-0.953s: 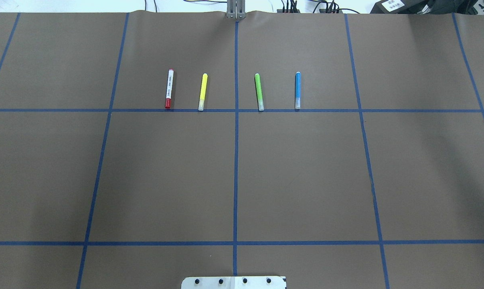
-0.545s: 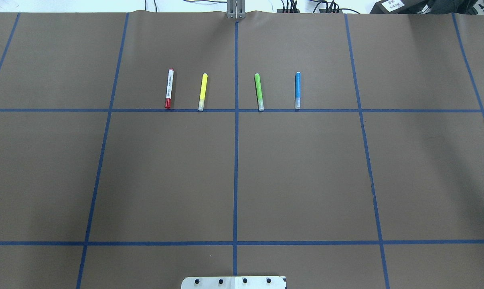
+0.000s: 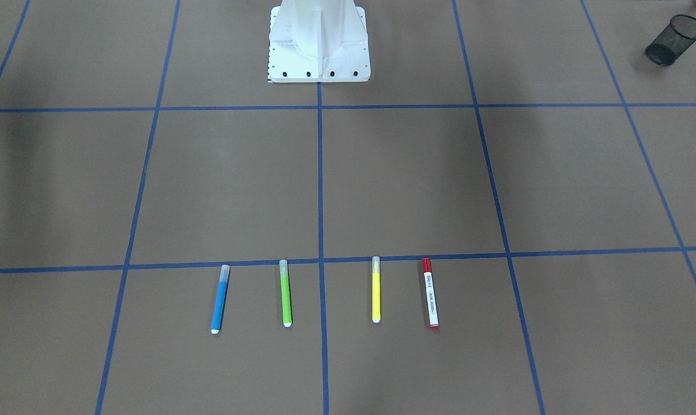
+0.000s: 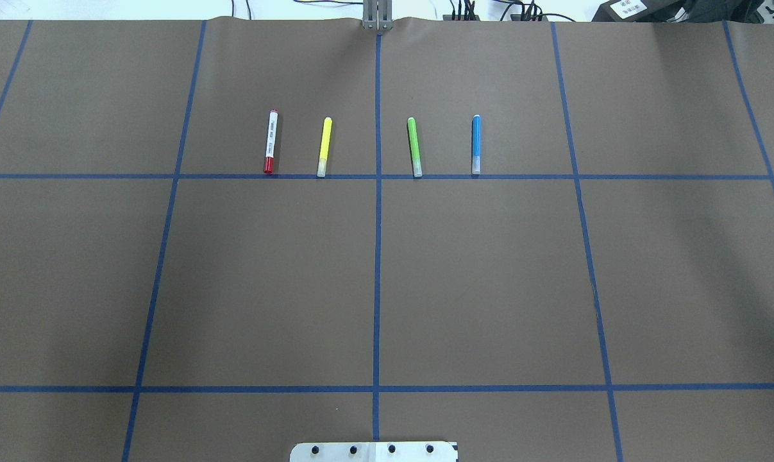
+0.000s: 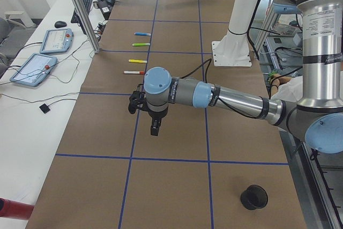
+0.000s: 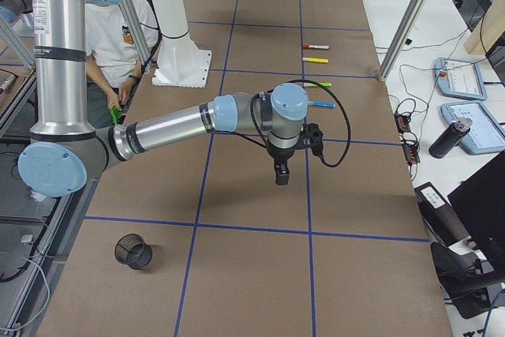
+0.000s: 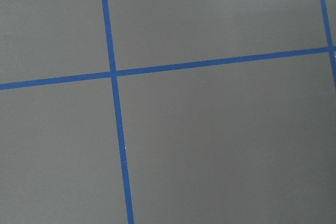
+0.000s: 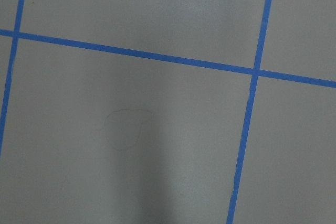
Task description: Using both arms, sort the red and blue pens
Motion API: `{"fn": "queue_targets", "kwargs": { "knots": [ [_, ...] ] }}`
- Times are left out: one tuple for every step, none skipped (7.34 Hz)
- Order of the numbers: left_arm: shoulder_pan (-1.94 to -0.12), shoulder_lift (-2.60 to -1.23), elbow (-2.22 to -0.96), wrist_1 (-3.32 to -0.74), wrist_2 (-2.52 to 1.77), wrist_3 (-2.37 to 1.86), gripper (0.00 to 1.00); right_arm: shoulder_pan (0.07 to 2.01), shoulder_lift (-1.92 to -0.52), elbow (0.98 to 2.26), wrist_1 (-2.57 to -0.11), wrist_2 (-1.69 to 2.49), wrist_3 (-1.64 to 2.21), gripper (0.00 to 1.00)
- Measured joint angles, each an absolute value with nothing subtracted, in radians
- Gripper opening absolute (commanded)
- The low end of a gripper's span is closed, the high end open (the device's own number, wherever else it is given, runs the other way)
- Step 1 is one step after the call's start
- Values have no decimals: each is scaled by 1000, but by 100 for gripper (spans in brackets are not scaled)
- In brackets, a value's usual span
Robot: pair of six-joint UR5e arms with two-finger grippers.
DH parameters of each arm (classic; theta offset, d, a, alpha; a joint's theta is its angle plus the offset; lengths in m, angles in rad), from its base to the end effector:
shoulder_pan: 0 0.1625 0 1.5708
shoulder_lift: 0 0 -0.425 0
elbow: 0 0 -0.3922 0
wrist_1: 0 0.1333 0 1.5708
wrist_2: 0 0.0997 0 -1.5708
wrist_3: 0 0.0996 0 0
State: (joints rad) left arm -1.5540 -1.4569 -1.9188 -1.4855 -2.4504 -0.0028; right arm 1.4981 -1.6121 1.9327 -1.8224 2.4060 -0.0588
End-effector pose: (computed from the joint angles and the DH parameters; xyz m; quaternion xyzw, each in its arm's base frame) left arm -0.0491 -0.4421 0.5418 0.0631 0.4252 0.0380 0.9021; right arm 0.0260 -0.4618 0.5233 0.0287 -0.4055 -0.0740 0.9106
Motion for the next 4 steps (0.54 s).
{"fn": "queue_targets", "kwargs": {
  "knots": [
    [-1553, -1457, -1919, -1486, -2450, -17, 99, 1498, -1631, 1950, -1822, 2428, -58, 100],
    [-1553, -1459, -1921, -1486, -2450, -43, 99, 1499, -1660, 1971, -1815, 2443, -58, 100],
    [-1553, -1460, -1924, -1491, -2449, -62, 99, 1498, -1675, 1981, -1802, 2450, -58, 100],
    [-1553, -1460, -1925, -1498, -2448, -72, 99, 1498, -1681, 1985, -1793, 2455, -58, 100]
  ]
}}
